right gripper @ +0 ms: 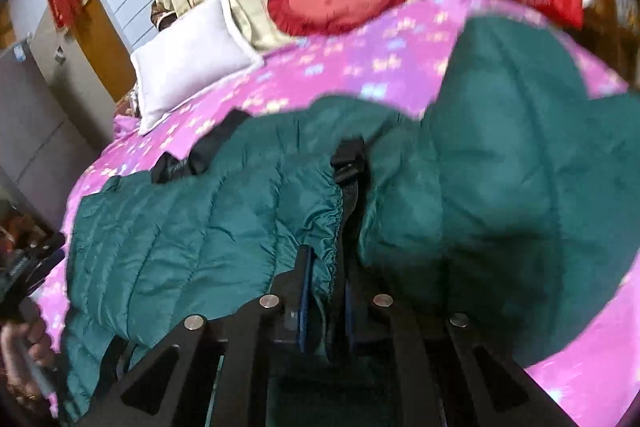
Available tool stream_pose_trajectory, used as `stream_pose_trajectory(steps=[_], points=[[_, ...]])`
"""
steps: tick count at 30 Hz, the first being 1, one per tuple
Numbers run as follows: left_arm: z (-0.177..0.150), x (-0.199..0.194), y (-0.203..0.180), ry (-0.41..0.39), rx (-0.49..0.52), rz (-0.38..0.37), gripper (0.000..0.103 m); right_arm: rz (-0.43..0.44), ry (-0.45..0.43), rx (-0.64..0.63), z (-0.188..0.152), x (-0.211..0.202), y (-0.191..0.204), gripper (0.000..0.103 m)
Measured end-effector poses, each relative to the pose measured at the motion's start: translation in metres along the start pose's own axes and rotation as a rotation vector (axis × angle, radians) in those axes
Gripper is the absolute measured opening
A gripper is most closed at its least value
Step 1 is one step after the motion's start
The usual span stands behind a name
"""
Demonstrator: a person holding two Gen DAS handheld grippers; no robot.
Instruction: Fold large clothes
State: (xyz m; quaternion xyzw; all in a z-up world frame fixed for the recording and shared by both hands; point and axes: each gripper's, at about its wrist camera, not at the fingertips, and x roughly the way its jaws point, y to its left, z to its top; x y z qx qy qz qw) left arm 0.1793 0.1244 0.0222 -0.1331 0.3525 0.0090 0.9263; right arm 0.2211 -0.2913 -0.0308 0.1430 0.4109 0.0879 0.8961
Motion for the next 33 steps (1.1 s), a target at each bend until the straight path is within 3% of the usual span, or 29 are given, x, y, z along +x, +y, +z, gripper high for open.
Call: stream_pose_trajectory(steps=[2, 5, 8, 10, 12, 15, 19, 22, 24, 27, 29, 31, 33], points=[[0.002, 0.016, -0.007, 0.047, 0.062, 0.028, 0.053, 0.016, -0.002, 0.021, 0.0, -0.002, -0.003, 0.014], [-0.005, 0.039, 0.0, 0.123, 0.06, 0.047, 0.051, 0.014, -0.011, 0.045, 0.003, -0.014, 0.001, 0.015], [-0.005, 0.04, 0.005, 0.138, 0.035, 0.02, 0.051, -0.045, -0.133, -0.007, 0.013, -0.045, 0.022, 0.026], [-0.005, 0.04, 0.008, 0.142, 0.022, 0.012, 0.051, -0.127, -0.237, -0.047, 0.016, -0.064, 0.041, 0.043], [-0.007, 0.042, 0.006, 0.144, 0.025, 0.013, 0.051, -0.149, -0.278, -0.097, 0.015, -0.067, 0.065, 0.044], [-0.008, 0.042, 0.005, 0.143, 0.023, 0.014, 0.052, -0.081, -0.171, -0.151, 0.013, -0.038, 0.087, 0.044], [-0.009, 0.043, 0.007, 0.149, 0.016, 0.008, 0.054, -0.187, -0.005, -0.189, 0.003, 0.021, 0.084, 0.044], [-0.013, 0.045, 0.008, 0.155, 0.013, 0.0, 0.06, -0.21, 0.007, -0.158, 0.006, 0.037, 0.066, 0.044], [-0.016, 0.047, 0.01, 0.154, 0.005, 0.019, 0.077, -0.207, 0.009, -0.145, 0.003, 0.035, 0.059, 0.044], [-0.018, 0.053, 0.02, 0.176, -0.053, -0.008, 0.088, -0.225, 0.011, -0.17, 0.0, 0.035, 0.063, 0.047], [-0.018, 0.052, 0.021, 0.18, -0.058, -0.019, 0.088, -0.212, 0.012, -0.171, 0.002, 0.036, 0.062, 0.052], [-0.018, 0.05, 0.02, 0.172, -0.056, -0.013, 0.088, -0.142, 0.019, -0.175, 0.003, 0.037, 0.061, 0.075], [-0.015, 0.04, 0.018, 0.129, -0.045, 0.002, 0.079, -0.119, 0.025, -0.197, 0.001, 0.038, 0.069, 0.081]])
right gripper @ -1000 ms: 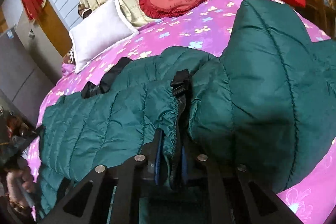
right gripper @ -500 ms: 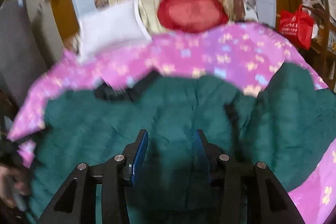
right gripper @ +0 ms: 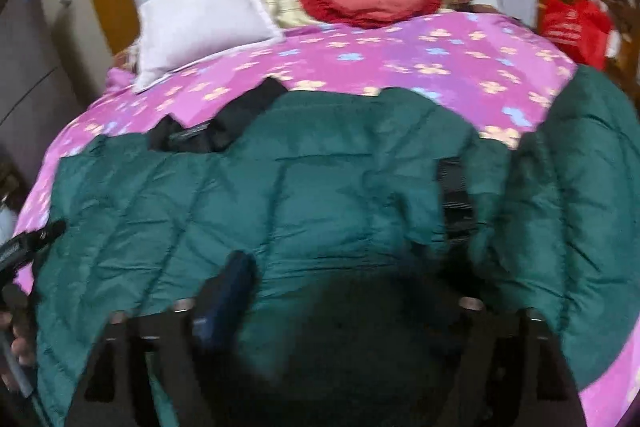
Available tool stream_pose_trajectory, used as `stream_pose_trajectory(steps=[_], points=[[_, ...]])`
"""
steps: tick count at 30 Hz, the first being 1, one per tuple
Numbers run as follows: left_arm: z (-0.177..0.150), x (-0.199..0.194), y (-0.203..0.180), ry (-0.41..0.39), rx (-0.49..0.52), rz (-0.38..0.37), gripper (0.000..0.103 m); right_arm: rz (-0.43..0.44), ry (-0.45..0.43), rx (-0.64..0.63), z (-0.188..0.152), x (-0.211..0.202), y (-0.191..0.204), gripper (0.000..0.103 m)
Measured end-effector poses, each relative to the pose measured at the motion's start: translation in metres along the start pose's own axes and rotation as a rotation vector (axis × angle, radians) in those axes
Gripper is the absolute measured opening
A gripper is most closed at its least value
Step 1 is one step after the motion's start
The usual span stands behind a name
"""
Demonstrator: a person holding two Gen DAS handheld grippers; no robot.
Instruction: Fold large clothes
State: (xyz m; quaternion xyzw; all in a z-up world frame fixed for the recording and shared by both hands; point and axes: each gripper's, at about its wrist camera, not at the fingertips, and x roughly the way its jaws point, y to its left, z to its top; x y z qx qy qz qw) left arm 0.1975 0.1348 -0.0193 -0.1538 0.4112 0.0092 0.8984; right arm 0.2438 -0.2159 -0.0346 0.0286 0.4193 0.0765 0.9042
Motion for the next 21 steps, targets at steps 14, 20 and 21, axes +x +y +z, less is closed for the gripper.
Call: stream_pose_trajectory(steps=[14, 20, 21], points=[[-0.011, -0.006, -0.047, -0.014, 0.249, 0.007, 0.072, -0.123, 0.018, -0.142, -0.009, -0.005, 0.073, 0.092], [-0.016, 0.0, -0.052, -0.013, 0.289, 0.033, 0.078, -0.055, 0.047, -0.044, -0.009, 0.003, 0.051, 0.102], [-0.017, 0.001, -0.052, -0.01, 0.289, 0.028, 0.08, -0.061, 0.046, -0.049, -0.01, 0.004, 0.052, 0.103]])
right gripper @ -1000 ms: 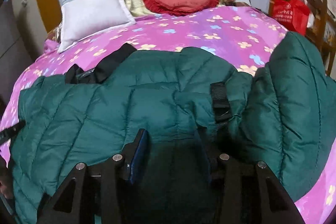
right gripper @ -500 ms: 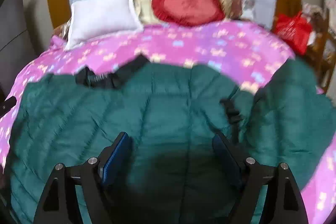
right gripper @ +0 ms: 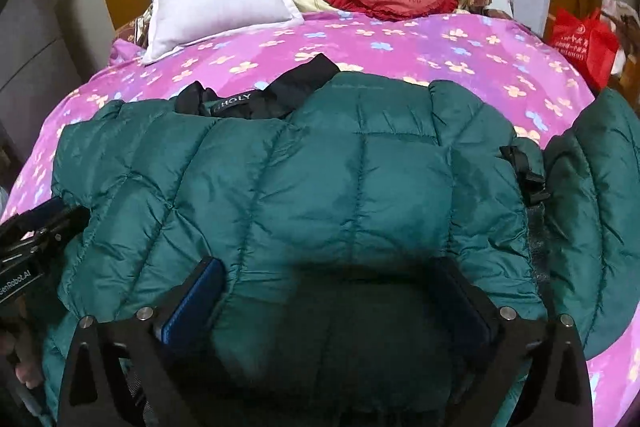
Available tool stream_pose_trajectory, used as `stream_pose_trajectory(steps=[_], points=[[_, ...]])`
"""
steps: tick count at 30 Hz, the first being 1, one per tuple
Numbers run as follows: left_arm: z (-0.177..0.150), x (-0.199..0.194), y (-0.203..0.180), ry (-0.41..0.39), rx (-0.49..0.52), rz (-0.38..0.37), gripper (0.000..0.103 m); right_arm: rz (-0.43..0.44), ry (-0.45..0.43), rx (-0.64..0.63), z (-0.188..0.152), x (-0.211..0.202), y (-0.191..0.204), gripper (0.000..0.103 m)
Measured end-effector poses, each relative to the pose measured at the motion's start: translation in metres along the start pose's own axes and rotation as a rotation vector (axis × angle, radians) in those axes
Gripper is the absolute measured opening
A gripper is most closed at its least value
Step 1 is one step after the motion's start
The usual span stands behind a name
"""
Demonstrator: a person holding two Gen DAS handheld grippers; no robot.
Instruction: Fold large clothes
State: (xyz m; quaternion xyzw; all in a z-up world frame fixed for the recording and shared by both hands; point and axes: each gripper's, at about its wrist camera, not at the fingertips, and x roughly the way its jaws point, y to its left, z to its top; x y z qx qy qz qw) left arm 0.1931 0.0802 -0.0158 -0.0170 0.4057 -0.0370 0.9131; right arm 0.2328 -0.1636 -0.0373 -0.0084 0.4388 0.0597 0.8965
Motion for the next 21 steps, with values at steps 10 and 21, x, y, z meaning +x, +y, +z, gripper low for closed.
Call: stream_pose_trajectory(steps=[10, 21], points=[[-0.0019, -0.0003, -0.0065, 0.002, -0.001, -0.005, 0.082, 0.032, -0.009, 0.02, -0.0018, -0.001, -0.0039, 0.103], [-0.0014, -0.0029, -0.0057, -0.006, -0.002, -0.005, 0.082, 0.01, -0.007, 0.007, -0.0023, -0.0018, -0.0005, 0.103]])
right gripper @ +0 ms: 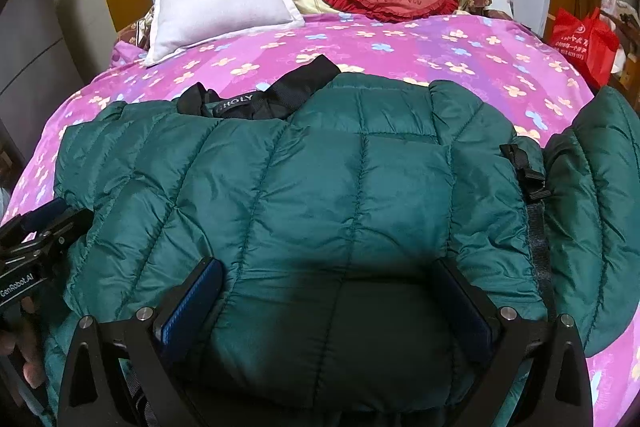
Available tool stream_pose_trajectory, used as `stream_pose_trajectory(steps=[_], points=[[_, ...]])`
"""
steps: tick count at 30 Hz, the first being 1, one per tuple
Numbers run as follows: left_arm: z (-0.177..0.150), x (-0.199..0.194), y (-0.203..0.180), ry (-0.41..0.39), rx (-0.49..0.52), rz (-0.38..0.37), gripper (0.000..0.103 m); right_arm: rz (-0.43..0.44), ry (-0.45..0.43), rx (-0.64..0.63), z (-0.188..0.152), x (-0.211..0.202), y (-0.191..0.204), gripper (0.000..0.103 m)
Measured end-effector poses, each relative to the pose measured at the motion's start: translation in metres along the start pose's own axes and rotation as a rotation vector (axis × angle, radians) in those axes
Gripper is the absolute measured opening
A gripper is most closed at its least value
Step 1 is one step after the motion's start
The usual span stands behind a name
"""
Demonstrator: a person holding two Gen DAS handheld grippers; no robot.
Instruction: Fold large clothes
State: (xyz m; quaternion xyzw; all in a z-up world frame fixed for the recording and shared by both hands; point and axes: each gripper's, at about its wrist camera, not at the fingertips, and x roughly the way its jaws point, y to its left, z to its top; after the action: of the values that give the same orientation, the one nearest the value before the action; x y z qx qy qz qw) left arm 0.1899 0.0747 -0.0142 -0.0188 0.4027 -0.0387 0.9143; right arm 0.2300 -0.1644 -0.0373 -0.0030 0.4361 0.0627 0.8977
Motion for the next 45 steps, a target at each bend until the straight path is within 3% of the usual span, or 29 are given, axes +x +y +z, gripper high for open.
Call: stream_pose_trajectory(steps=[6, 8, 10, 13, 19, 25, 29, 32, 36, 42, 45], points=[[0.01, -0.033, -0.018, -0.085, -0.004, -0.126, 0.082, 0.001, -0.001, 0.001, 0.0, 0.0, 0.001, 0.103], [0.009, -0.027, -0.031, -0.049, 0.043, -0.129, 0.082, -0.002, -0.001, 0.0, 0.0, 0.0, 0.001, 0.103], [-0.001, -0.004, -0.041, 0.047, 0.085, -0.097, 0.082, -0.004, -0.001, -0.002, 0.0, 0.0, 0.001, 0.103], [0.0, 0.0, -0.043, 0.045, 0.117, -0.064, 0.083, -0.003, 0.0, -0.002, 0.0, -0.001, 0.002, 0.103], [0.004, -0.009, -0.036, 0.021, 0.073, -0.101, 0.083, 0.002, -0.009, 0.008, 0.0, -0.004, 0.0, 0.103], [-0.002, -0.048, -0.035, -0.059, 0.014, -0.096, 0.083, -0.059, -0.185, 0.101, 0.007, -0.052, -0.025, 0.102], [-0.019, -0.071, -0.033, -0.039, -0.042, -0.106, 0.083, -0.255, -0.281, 0.147, 0.005, -0.085, -0.067, 0.103], [-0.036, -0.085, -0.038, -0.002, -0.075, -0.108, 0.083, -0.345, -0.293, 0.257, -0.005, -0.1, -0.121, 0.102], [-0.046, -0.087, -0.058, -0.005, -0.005, -0.084, 0.083, -0.481, -0.298, 0.406, -0.024, -0.112, -0.205, 0.102], [-0.044, -0.079, -0.065, -0.004, 0.052, -0.049, 0.083, -0.508, -0.162, 0.484, -0.026, -0.091, -0.336, 0.102], [-0.042, -0.074, -0.057, -0.002, 0.039, -0.024, 0.083, -0.441, -0.08, 0.539, -0.028, -0.071, -0.392, 0.094]])
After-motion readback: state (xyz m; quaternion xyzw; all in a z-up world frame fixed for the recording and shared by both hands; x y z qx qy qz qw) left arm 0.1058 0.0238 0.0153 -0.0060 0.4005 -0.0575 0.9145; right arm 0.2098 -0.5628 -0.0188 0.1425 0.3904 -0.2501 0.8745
